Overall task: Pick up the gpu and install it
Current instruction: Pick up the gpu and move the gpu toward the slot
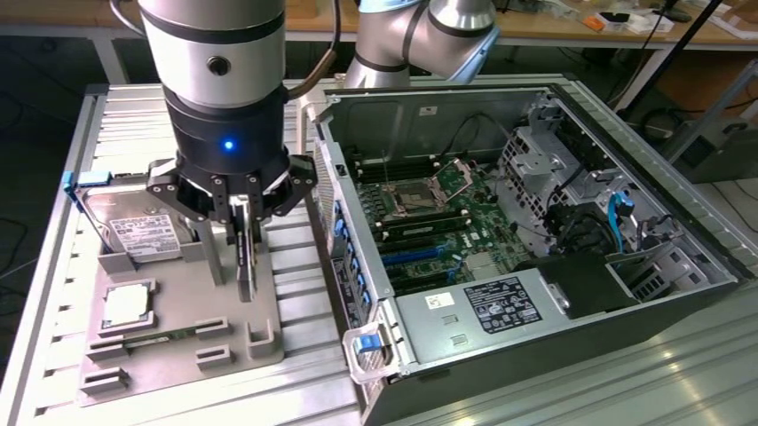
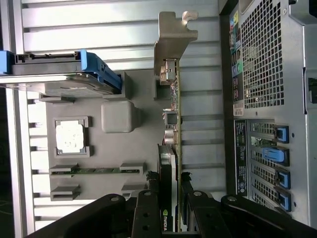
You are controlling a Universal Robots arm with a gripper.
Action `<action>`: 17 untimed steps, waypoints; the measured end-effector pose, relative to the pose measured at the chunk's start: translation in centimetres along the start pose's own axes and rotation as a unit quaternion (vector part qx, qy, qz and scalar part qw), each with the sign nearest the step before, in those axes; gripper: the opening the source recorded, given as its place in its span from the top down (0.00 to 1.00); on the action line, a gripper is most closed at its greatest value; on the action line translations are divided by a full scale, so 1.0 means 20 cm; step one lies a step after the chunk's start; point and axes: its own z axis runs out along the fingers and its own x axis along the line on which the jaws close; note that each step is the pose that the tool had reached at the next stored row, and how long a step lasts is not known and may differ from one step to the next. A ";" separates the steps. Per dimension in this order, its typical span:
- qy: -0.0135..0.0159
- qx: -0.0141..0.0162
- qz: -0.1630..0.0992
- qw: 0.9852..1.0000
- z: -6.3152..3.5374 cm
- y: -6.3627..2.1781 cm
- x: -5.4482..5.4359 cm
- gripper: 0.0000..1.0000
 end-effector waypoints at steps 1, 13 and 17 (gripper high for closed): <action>0.000 0.000 0.000 1.000 -0.005 0.000 0.00 0.73; 0.000 0.000 0.000 1.000 -0.063 0.003 0.00 0.73; 0.000 0.000 0.000 1.000 -0.087 0.004 0.00 0.73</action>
